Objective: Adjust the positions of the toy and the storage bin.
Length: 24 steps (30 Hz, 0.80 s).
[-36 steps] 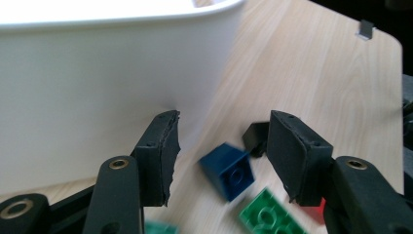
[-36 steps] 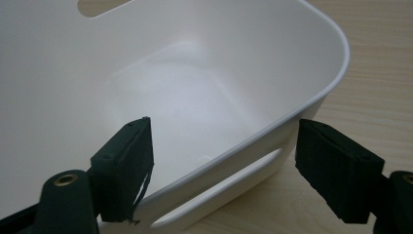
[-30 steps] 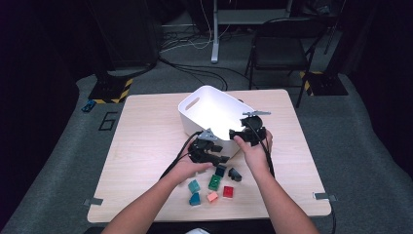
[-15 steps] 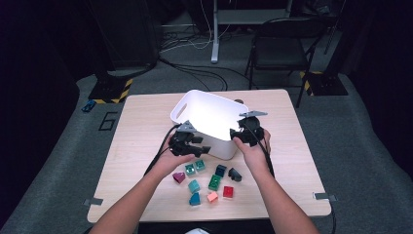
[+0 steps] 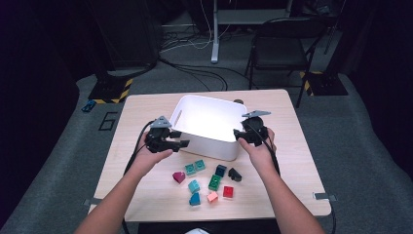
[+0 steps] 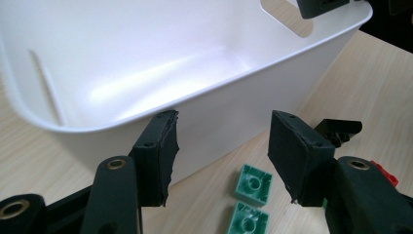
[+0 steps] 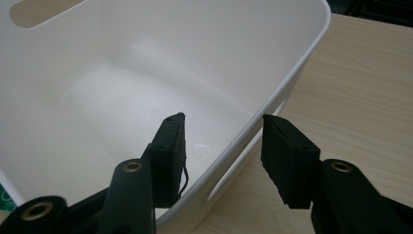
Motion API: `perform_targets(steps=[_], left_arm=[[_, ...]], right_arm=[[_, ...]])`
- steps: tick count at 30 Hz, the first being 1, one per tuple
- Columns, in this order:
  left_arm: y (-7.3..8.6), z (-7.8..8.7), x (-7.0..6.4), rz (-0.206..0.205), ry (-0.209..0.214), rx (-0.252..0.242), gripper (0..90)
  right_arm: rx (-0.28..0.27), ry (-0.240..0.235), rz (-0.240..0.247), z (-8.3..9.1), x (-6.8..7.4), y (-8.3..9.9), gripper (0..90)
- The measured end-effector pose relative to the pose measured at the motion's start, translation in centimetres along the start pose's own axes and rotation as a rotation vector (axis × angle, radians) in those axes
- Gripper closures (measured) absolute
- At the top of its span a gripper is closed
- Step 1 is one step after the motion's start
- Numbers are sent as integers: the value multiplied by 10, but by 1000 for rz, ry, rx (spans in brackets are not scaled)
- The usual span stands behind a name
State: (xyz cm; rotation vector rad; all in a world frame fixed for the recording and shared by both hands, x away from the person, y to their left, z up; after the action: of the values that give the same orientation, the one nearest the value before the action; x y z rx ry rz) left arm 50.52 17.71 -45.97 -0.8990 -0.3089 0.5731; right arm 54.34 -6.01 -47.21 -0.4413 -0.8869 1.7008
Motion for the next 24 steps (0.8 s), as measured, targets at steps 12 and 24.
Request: perform_targets(steps=[12, 24], left_arm=[[-3, 43, 41, 67, -112, -25, 454], [10, 15, 42, 99, -103, 23, 483]], right_arm=[[5, -32, 33, 2, 0, 0, 622], [-1, -75, 62, 2, 0, 1, 623]])
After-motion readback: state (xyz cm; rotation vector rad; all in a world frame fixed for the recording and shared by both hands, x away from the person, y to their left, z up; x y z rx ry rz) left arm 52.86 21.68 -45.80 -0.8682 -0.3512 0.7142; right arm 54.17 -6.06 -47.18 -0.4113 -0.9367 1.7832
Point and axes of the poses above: each handheld gripper's, and its own axes: z roughly backward along the jaws, y roughly out of its underside, x roughly to its left, the point moved 10 cm from there along -z, roughly forward along the jaws, and after that the axes turned 8 degrees about -z, right-handed, at the moved point
